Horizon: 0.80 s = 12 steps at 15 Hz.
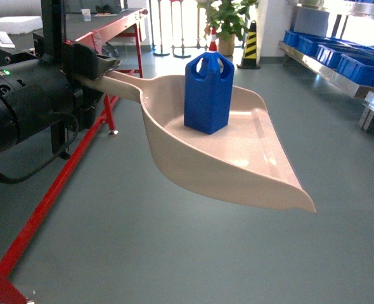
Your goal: Place part in tray to right shelf
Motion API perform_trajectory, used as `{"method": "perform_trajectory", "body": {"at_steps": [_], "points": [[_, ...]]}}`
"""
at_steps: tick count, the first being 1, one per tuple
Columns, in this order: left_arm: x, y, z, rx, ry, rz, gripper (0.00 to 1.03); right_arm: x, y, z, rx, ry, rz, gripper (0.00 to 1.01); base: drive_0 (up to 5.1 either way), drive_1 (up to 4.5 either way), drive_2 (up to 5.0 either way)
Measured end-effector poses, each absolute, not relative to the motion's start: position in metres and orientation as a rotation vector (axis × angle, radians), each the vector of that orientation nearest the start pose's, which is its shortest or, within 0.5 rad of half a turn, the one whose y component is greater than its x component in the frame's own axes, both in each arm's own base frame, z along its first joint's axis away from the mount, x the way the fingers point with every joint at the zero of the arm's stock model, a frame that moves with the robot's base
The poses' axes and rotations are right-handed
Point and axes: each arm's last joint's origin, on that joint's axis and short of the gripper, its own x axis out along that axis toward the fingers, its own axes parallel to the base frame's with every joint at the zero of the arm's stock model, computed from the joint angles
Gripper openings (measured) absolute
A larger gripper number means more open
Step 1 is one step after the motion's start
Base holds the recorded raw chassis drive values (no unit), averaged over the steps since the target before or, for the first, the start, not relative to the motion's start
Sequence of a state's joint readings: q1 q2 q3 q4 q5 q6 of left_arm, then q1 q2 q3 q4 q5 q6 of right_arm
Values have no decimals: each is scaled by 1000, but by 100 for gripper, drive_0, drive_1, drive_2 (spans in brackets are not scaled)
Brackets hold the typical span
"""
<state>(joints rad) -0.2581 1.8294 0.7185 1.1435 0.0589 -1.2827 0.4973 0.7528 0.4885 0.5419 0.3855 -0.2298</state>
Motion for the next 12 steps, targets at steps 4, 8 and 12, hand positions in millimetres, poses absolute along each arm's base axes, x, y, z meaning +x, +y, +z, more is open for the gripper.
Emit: {"method": "perform_trajectory", "body": {"at_steps": [4, 8, 12], "points": [[335, -90, 169, -1274, 175, -291, 14, 155, 72, 304, -109, -263, 81, 98, 2, 431, -427], [335, -90, 169, -1274, 177, -288, 14, 156, 72, 303, -113, -255, 82, 98, -2, 427, -432], [335, -90, 169, -1274, 175, -289, 14, 156, 72, 303, -114, -254, 82, 98, 0, 430, -430]]}}
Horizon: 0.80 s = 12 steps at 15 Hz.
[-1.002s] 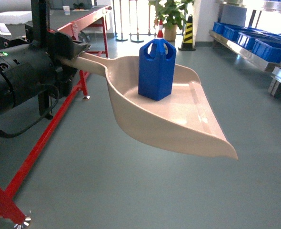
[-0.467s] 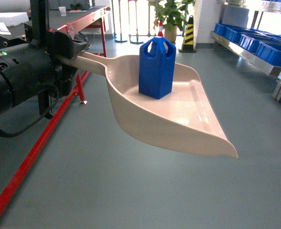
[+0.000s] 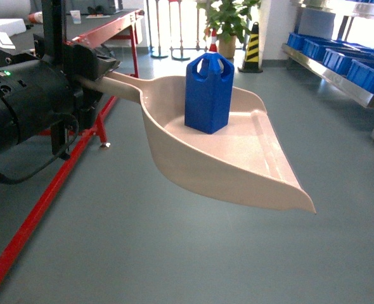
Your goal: Place part in tray to right shelf
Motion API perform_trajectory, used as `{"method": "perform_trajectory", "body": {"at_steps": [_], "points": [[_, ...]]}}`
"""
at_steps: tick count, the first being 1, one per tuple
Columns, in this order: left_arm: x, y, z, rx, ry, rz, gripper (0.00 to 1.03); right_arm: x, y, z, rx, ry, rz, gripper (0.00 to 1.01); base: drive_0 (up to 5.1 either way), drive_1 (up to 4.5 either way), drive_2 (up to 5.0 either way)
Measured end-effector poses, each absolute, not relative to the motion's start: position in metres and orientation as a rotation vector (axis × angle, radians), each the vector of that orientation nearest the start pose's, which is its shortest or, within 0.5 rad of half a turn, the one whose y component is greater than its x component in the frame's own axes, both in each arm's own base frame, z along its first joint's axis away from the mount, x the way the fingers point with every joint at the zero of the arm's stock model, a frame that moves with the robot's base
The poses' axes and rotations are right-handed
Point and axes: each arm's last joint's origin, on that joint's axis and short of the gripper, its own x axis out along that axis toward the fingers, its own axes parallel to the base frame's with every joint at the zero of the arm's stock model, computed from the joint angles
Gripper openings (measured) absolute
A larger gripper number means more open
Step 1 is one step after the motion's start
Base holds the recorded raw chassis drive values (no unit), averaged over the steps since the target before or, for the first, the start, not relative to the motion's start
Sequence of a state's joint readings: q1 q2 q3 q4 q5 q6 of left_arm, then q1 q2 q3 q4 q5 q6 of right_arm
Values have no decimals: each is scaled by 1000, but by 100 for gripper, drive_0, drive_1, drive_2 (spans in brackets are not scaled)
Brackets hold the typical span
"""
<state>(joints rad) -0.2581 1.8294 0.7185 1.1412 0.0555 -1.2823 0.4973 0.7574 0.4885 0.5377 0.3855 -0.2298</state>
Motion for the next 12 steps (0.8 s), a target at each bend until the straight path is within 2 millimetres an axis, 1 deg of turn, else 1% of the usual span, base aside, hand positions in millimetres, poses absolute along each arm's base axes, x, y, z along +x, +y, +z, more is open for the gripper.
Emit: {"method": "perform_trajectory", "body": {"at_steps": [12], "points": [[335, -90, 169, -1274, 173, -289, 14, 155, 72, 304, -110, -263, 82, 98, -6, 425, -436]]}}
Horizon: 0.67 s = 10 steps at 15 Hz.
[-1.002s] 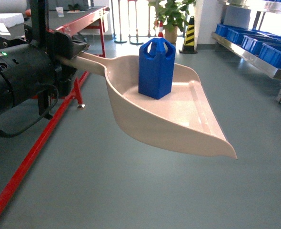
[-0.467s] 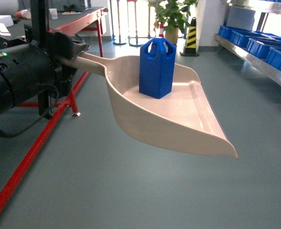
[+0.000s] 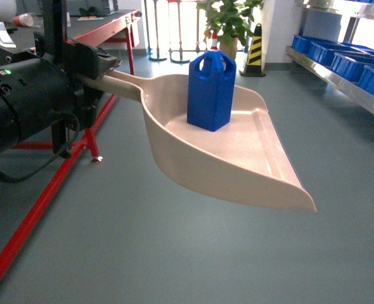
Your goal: Place part in tray to right shelf
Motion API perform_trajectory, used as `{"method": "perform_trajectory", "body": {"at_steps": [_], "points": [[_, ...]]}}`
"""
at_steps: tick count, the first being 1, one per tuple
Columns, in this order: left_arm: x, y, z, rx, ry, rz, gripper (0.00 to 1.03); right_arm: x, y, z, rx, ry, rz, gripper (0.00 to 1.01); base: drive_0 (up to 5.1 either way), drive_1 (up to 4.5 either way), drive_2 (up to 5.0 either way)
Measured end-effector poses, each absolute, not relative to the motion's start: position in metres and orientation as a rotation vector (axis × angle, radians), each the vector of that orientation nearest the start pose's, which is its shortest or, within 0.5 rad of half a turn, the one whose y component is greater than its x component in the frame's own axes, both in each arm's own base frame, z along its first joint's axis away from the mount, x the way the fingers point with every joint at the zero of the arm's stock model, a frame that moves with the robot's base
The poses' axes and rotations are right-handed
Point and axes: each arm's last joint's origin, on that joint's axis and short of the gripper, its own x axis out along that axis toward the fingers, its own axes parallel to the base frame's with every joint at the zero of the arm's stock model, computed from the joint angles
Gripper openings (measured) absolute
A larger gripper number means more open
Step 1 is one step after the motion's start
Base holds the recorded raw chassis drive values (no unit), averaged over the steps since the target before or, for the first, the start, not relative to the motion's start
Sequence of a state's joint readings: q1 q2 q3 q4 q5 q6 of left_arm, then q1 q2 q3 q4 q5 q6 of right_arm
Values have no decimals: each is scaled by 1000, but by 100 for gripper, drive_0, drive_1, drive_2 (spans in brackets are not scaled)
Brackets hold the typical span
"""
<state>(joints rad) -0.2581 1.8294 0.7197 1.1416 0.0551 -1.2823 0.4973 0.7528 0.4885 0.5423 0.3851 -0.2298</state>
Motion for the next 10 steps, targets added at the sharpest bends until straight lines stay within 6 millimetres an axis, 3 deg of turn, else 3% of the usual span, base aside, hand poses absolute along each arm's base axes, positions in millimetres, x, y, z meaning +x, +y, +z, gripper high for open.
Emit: {"method": "perform_trajectory", "body": {"at_steps": [10], "points": [[335, -90, 169, -1275, 172, -291, 14, 155, 72, 304, -109, -263, 81, 98, -2, 428, -433]]}}
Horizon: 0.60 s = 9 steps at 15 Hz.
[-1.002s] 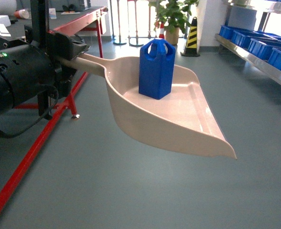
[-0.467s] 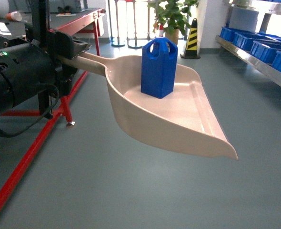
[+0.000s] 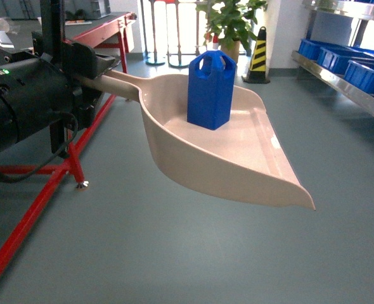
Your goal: Place part in tray to right shelf
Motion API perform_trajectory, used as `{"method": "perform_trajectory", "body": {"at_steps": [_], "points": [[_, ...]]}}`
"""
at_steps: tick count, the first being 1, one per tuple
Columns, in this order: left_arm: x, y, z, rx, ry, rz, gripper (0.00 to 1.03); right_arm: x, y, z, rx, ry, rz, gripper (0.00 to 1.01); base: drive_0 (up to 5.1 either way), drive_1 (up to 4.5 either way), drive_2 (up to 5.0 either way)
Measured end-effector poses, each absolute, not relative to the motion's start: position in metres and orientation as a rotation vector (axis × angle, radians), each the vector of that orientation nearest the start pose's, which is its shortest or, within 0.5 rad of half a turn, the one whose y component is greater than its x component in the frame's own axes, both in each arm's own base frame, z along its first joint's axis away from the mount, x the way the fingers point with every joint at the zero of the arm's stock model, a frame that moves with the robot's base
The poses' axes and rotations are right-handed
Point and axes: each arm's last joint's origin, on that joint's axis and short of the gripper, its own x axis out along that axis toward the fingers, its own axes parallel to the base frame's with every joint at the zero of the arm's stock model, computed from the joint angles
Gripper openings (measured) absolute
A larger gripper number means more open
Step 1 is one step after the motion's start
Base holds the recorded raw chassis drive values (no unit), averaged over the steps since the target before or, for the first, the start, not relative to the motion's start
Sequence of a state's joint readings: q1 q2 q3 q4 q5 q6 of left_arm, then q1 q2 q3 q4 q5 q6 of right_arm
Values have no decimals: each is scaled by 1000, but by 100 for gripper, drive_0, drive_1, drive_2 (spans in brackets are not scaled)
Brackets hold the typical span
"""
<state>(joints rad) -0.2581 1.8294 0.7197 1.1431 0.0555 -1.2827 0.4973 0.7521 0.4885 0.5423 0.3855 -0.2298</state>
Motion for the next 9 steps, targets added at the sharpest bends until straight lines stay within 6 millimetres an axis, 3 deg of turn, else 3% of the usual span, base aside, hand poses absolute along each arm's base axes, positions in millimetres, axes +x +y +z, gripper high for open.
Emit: {"method": "perform_trajectory", "body": {"at_steps": [9], "points": [[335, -90, 169, -1273, 177, -288, 14, 156, 72, 303, -113, -255, 81, 98, 4, 434, -427]]}}
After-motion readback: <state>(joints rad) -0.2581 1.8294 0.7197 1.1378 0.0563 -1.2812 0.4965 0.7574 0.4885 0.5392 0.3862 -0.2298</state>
